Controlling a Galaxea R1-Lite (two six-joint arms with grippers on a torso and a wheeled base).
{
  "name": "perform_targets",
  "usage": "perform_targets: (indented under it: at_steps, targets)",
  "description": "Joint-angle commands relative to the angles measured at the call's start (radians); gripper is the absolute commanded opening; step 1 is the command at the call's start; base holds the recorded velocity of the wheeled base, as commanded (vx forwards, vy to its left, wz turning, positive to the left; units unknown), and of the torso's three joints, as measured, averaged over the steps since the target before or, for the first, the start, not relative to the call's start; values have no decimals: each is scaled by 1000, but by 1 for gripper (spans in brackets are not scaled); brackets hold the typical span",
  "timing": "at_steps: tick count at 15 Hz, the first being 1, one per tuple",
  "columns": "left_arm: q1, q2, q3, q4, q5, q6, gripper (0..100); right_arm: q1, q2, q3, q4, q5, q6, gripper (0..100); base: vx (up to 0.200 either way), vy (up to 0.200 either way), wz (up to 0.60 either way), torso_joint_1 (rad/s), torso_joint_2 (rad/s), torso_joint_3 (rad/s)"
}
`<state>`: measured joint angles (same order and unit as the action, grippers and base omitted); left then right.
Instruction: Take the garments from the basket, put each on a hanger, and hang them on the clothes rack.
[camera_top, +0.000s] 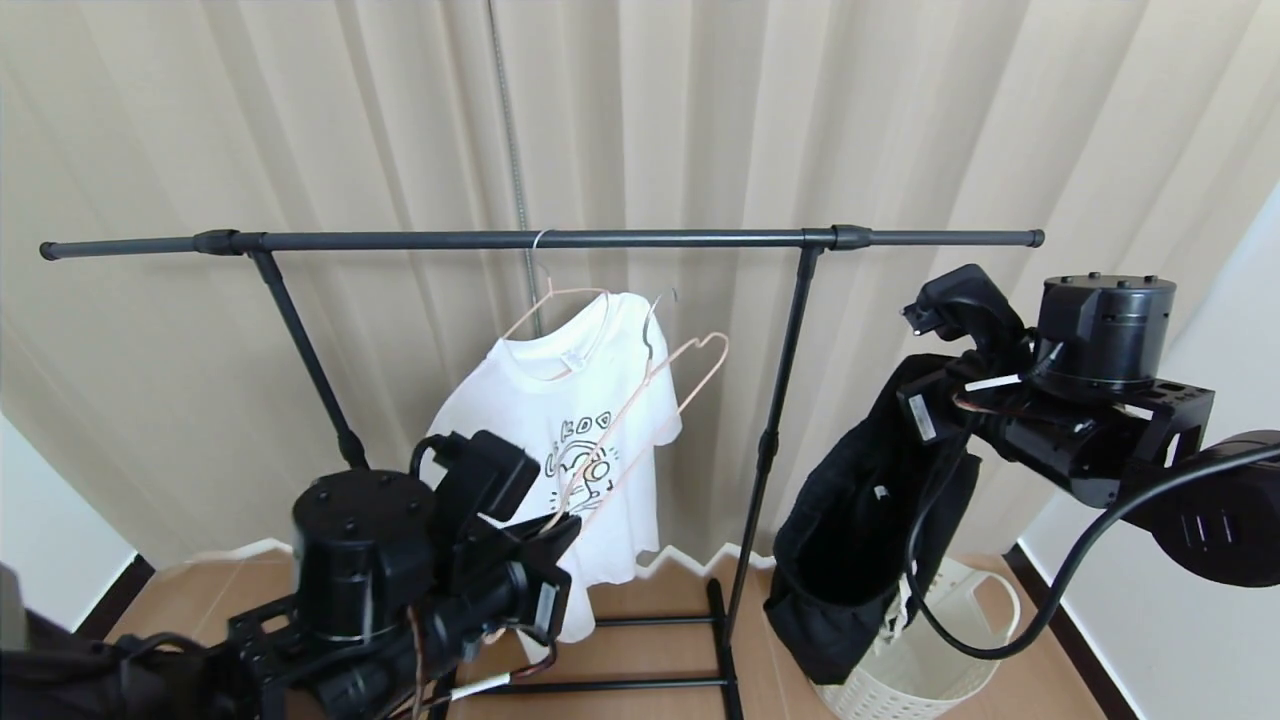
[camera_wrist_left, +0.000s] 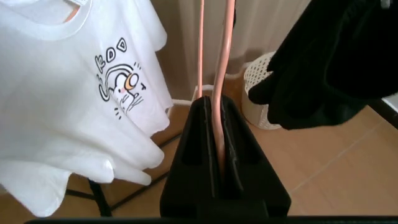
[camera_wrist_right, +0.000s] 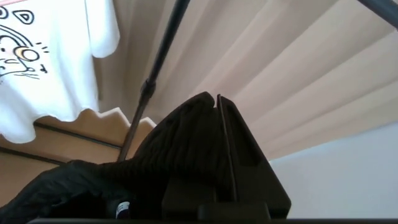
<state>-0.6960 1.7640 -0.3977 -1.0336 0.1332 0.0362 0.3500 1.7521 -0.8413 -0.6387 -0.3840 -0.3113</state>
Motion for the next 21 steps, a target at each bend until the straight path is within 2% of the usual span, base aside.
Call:
perform_targets:
  at_steps: [1, 3, 4, 8, 12, 21]
  targets:
    - [-10, -107, 168, -56, -50, 7, 0, 20, 56, -38, -1, -79, 3, 0, 0, 0, 0, 0, 0, 0]
    - [-30, -138, 227, -69, -92, 4, 0, 23, 104, -56, -32, -139, 3, 0, 0, 0, 0, 0, 0, 0]
    - [-40, -156, 247, -69, -110, 5, 0, 23, 132, -59, -91, -147, 0, 0, 0, 0, 0, 0, 0, 0]
    - [-82, -163, 249, -69, -149, 5, 0, 18, 155, -75, -130, -147, -20, 0, 0, 0, 0, 0, 0, 0]
    - [-116, -152, 227, -68, -181, -2, 0, 12, 191, -94, -134, -144, -14, 0, 0, 0, 0, 0, 0, 0]
    - [-132, -28, 126, -68, -165, -5, 0, 69, 190, -30, -277, -127, -14, 0, 0, 0, 0, 0, 0, 0]
